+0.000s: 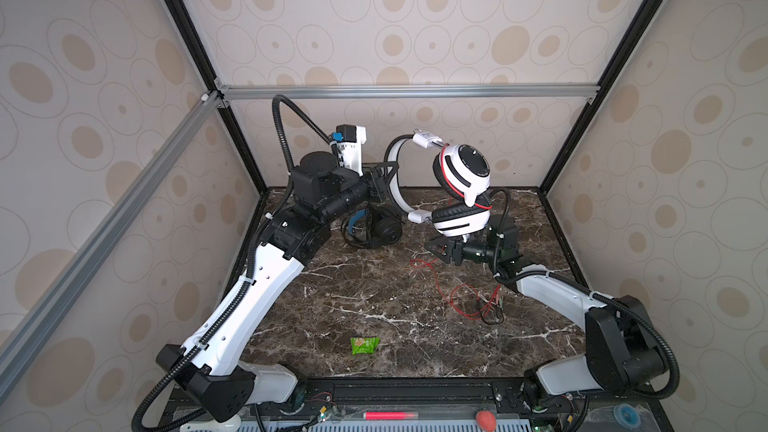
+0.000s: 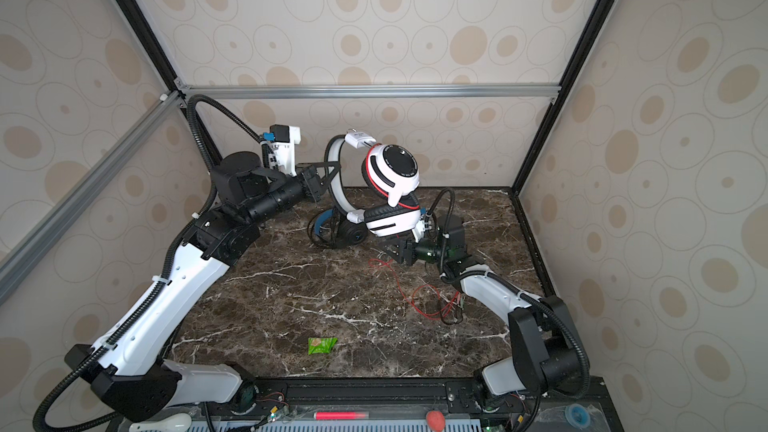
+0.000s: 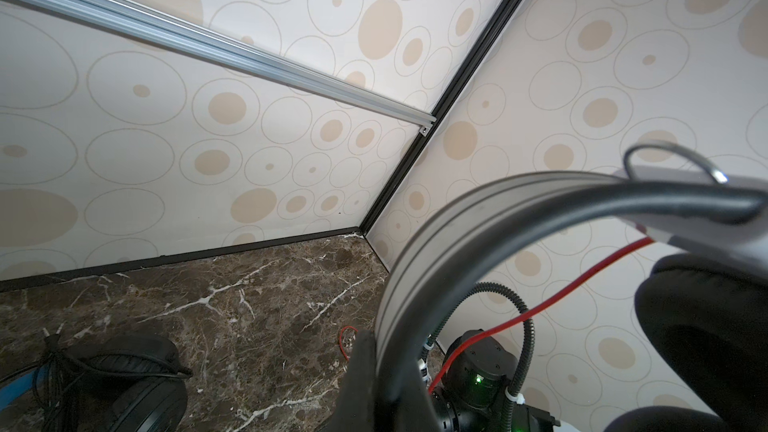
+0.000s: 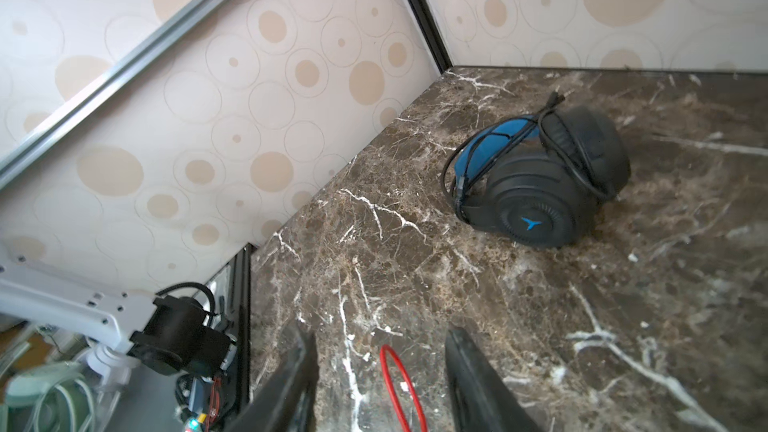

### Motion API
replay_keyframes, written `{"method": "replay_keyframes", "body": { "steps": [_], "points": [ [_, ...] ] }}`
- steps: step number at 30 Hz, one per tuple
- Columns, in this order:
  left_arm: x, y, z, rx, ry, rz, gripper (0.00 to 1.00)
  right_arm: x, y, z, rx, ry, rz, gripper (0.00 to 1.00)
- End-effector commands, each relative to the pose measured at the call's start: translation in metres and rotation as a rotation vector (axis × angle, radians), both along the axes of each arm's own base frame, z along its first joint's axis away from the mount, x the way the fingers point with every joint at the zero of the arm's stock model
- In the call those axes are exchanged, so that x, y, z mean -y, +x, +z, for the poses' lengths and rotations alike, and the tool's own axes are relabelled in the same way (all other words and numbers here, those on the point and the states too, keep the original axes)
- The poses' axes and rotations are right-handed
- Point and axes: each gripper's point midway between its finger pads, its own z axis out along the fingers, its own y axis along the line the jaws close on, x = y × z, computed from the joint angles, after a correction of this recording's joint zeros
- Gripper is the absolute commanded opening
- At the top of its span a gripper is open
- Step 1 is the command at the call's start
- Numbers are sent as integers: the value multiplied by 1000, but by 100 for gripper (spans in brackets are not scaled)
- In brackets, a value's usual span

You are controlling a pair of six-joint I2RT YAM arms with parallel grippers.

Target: Wrap the headphones

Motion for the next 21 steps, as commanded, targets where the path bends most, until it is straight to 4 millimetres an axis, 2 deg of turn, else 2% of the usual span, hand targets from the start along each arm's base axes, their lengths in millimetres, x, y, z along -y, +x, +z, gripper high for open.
{"method": "replay_keyframes", "body": {
  "steps": [1, 5, 9, 11, 17, 21],
  "points": [
    [-3, -9, 39, 74, -127, -9, 0, 0, 6, 1, 22, 24, -49, 36],
    [-5, -7, 39, 68, -141, 1, 0, 6, 5, -5, 20, 19, -105, 16],
    [-8, -5, 37, 53, -184, 23, 0, 13, 0, -8, 22, -1, -137, 3],
    [-13, -2, 35, 42, -215, 54, 0, 17, -4, -10, 22, -28, -161, 0],
    [-47, 10, 26, -6, -390, 239, 0, 28, -21, -19, 34, -181, -225, 0],
    [-51, 19, 25, -20, -419, 292, 0, 29, -36, -23, 42, -268, -225, 0]
  ]
}}
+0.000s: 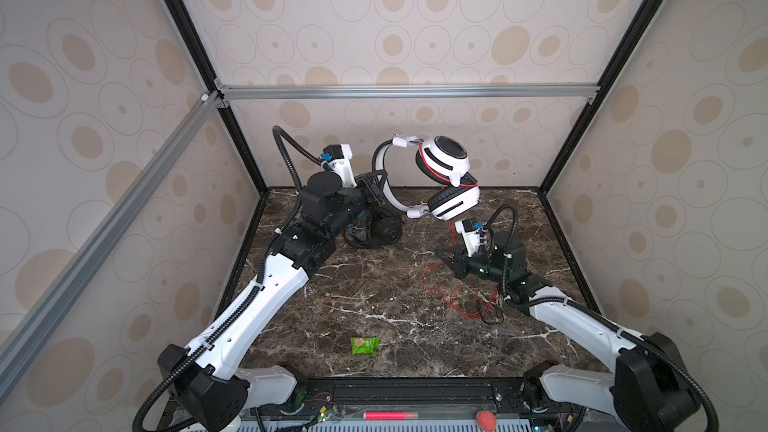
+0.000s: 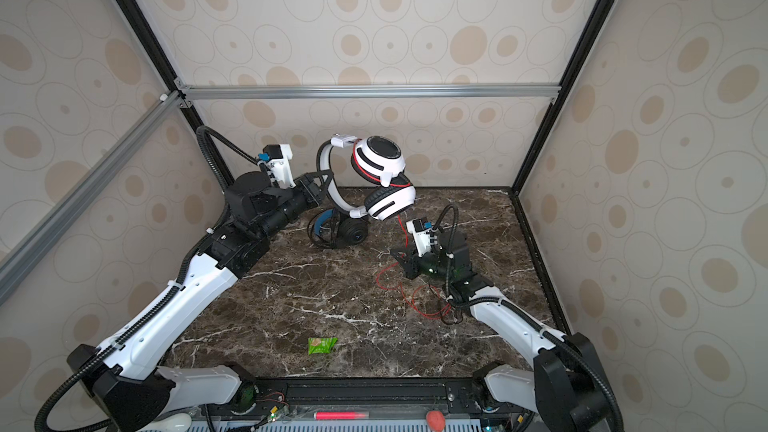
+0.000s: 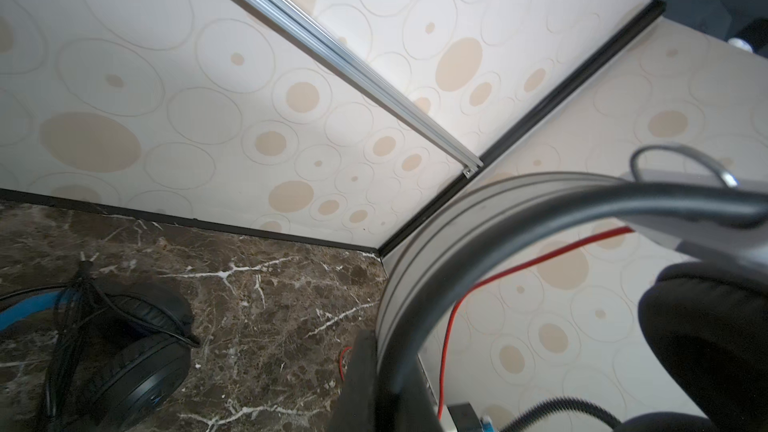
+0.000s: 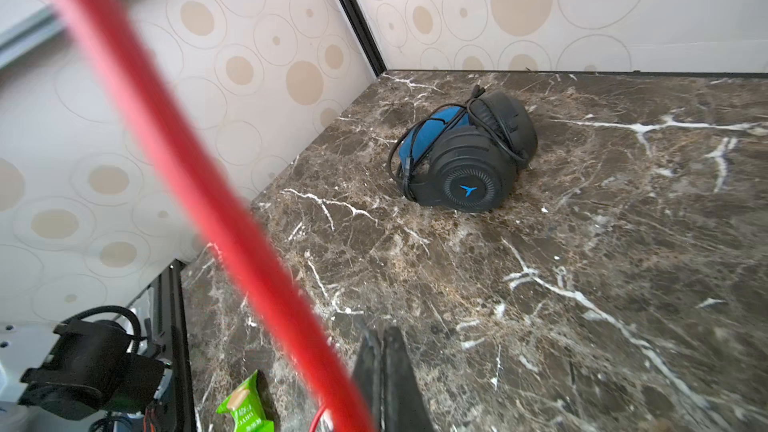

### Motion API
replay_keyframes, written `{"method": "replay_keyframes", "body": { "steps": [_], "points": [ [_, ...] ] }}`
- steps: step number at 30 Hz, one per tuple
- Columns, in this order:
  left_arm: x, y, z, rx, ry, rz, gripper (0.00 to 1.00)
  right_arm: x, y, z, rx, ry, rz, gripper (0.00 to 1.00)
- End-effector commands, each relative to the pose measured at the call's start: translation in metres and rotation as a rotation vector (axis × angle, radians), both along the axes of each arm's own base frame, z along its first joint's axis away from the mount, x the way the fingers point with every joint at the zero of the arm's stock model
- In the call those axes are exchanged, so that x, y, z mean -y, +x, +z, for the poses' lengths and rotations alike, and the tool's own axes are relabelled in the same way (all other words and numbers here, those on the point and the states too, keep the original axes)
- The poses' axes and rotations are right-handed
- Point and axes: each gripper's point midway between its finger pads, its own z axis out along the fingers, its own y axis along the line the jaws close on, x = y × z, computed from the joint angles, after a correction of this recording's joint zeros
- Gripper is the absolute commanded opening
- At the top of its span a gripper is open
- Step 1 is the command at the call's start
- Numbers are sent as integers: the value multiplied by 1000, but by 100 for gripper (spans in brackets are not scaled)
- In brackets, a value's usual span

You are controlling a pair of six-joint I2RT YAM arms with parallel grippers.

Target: Wrap the headphones

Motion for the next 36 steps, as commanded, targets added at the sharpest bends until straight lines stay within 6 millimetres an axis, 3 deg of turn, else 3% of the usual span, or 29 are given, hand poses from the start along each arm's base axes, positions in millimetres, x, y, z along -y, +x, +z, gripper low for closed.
{"method": "replay_keyframes", "body": {
  "steps": [1, 9, 19, 27, 36],
  "points": [
    [-21, -5, 67, 127, -223, 89, 0, 8, -12, -18, -22, -143, -31, 0],
    [-14, 24, 55, 74, -193, 182, 0, 10, -37, -18, 11, -331, -36, 0],
    [-31, 53, 10, 1, 63, 409, 0, 12, -63, 7, 105, -536, -16, 0],
    [-35, 60, -29, -34, 296, 517, 0, 7, -72, 27, 168, -722, 64, 0],
    [-24, 49, -60, 16, 678, 573, 0, 14, -65, 69, 240, -886, 88, 0]
  ]
}}
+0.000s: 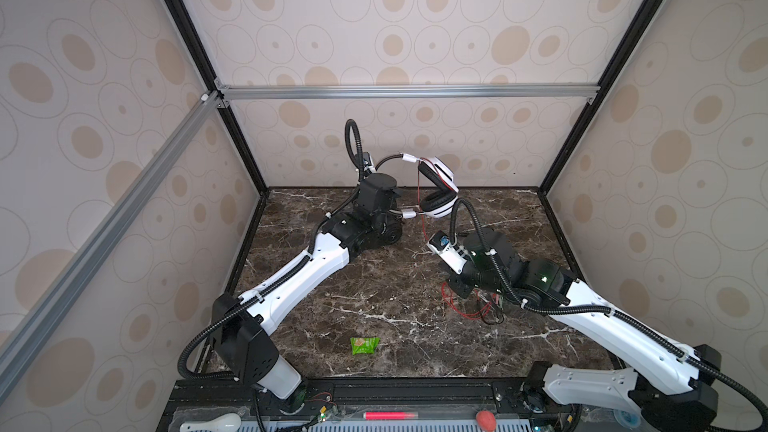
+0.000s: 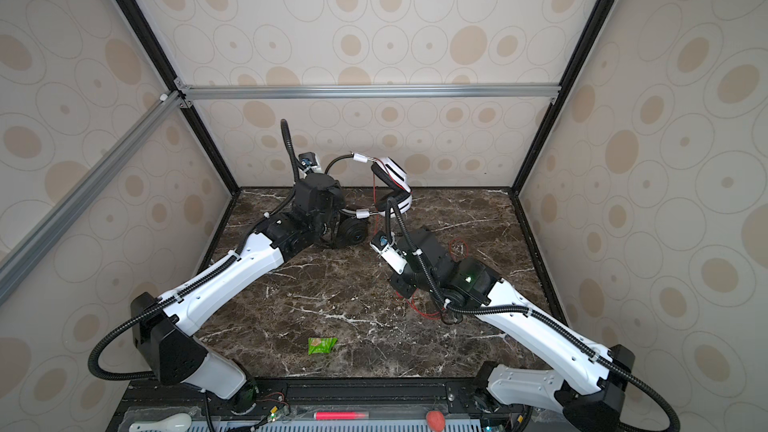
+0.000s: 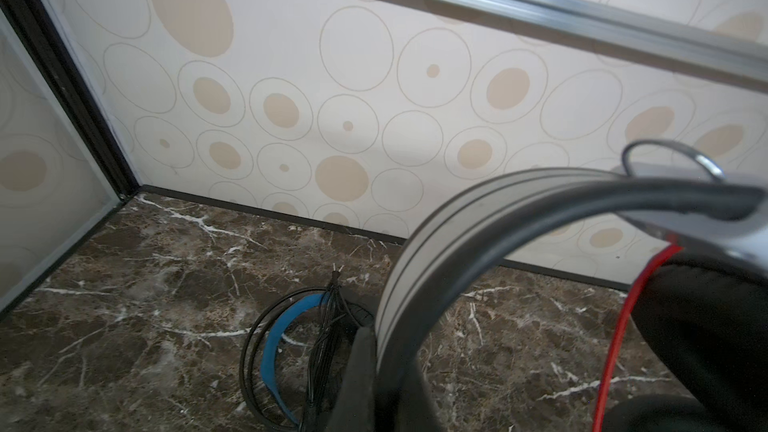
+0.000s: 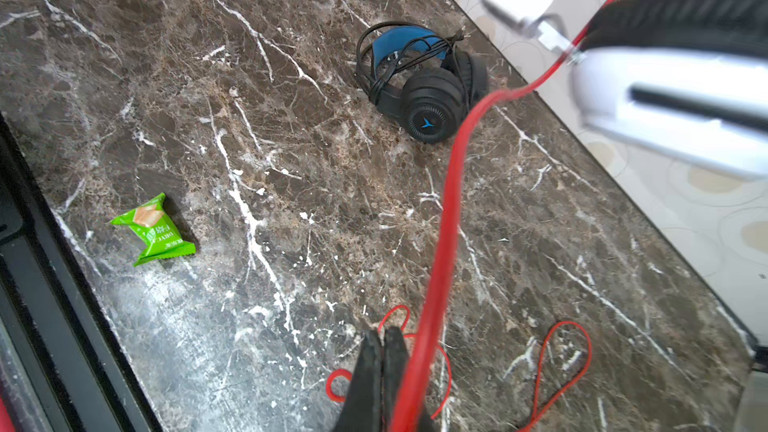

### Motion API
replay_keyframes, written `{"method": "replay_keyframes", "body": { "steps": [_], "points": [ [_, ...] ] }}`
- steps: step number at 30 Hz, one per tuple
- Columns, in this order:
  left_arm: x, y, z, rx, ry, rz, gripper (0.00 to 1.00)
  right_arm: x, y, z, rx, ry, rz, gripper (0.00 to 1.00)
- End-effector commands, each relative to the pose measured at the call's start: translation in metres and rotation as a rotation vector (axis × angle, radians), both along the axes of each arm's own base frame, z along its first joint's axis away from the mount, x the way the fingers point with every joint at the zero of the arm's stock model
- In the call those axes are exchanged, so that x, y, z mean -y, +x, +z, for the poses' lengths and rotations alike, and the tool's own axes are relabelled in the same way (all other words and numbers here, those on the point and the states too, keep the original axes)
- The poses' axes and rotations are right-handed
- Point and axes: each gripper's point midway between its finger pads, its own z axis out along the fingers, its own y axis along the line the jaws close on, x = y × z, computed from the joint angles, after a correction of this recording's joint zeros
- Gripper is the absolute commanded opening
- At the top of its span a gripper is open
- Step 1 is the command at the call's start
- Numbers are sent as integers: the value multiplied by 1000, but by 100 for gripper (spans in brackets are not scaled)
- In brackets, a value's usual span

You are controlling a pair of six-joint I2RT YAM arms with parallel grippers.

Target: Wrap the headphones

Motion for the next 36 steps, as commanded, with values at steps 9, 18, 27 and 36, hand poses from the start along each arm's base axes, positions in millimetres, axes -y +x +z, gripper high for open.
{"method": "replay_keyframes", "body": {
  "steps": [9, 18, 27, 36],
  "points": [
    [8, -33, 18, 84, 421, -156, 0, 29, 16, 23, 96, -290, -15, 0],
    [37, -75, -12, -30, 466, -532, 0, 28, 31, 27, 145, -337, -43, 0],
    [33, -104, -27, -112, 491, -659, 0, 36, 42, 25, 147, -333, -77, 0],
    [57, -128, -18, -110, 332, -821, 0, 43, 54, 17, 75, -176, -114, 5]
  ]
}}
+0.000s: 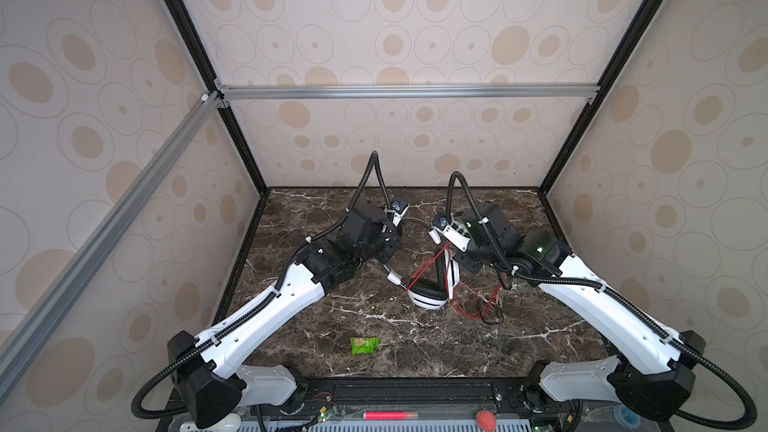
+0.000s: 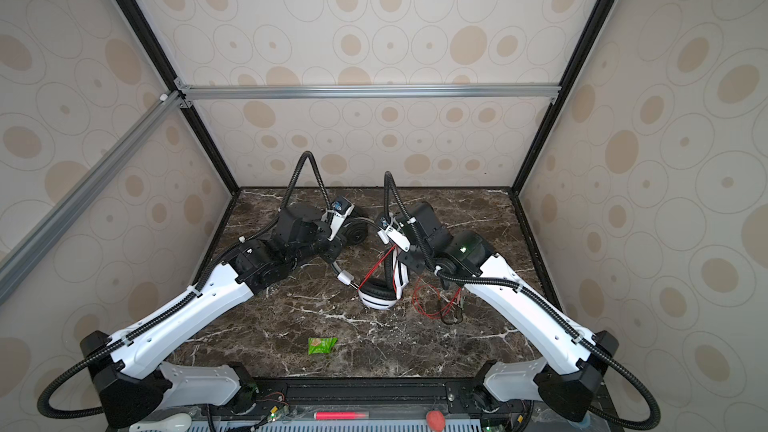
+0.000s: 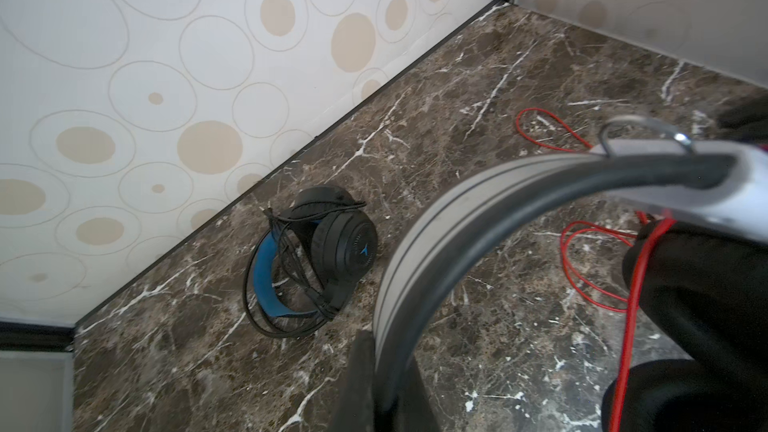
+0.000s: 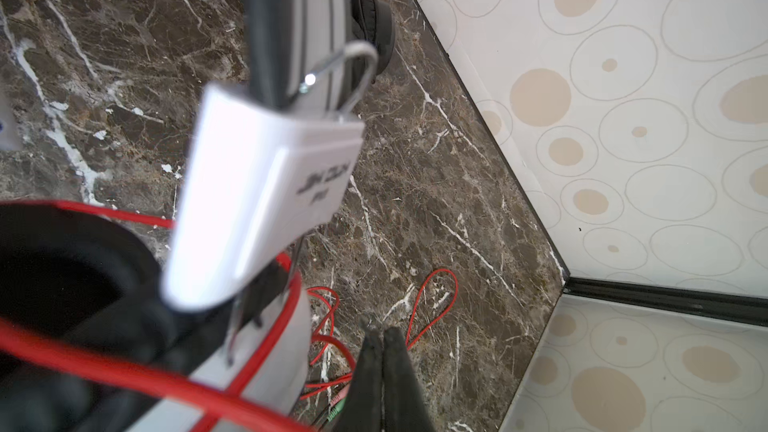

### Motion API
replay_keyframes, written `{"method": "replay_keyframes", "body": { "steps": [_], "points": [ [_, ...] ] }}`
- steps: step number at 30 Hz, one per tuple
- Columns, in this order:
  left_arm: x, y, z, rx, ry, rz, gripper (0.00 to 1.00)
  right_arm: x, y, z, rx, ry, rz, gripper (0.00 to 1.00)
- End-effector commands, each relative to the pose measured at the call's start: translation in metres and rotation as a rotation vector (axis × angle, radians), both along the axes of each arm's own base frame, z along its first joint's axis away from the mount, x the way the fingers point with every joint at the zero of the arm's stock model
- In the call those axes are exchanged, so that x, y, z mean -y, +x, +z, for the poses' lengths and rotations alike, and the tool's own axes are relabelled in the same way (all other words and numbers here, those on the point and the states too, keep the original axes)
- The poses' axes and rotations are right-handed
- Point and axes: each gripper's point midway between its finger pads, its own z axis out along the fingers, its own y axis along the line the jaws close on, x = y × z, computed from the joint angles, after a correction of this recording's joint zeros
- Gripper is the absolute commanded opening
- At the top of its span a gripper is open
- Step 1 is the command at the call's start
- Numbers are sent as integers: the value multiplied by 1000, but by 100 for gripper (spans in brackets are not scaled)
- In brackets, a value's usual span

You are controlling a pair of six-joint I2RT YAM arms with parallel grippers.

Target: Wrap the headphones

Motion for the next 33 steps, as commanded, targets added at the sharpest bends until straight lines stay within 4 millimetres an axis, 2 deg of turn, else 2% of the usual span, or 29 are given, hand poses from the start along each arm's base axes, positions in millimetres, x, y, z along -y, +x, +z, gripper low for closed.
{"method": "replay_keyframes", "body": {
  "steps": [1, 6, 11, 15, 21, 33],
  "points": [
    [15, -19, 33, -9, -143, -93, 0, 1, 4, 6, -1, 98, -12, 6],
    [22, -25, 51, -22, -219, -125, 0, 8, 7, 2, -17, 190, -33, 8],
    [31, -32, 73, -38, -282, -175, 0, 9, 7, 6, -13, 331, -37, 13],
    [35, -34, 86, -43, -315, -190, 0, 6, 4, 15, 5, 455, 1, 23],
    [42, -37, 104, -51, -366, -214, 0, 4, 3, 17, 14, 569, 14, 26],
    [54, -42, 179, -12, -537, -273, 0, 11, 23, 14, 65, 768, -76, 27]
  ]
}}
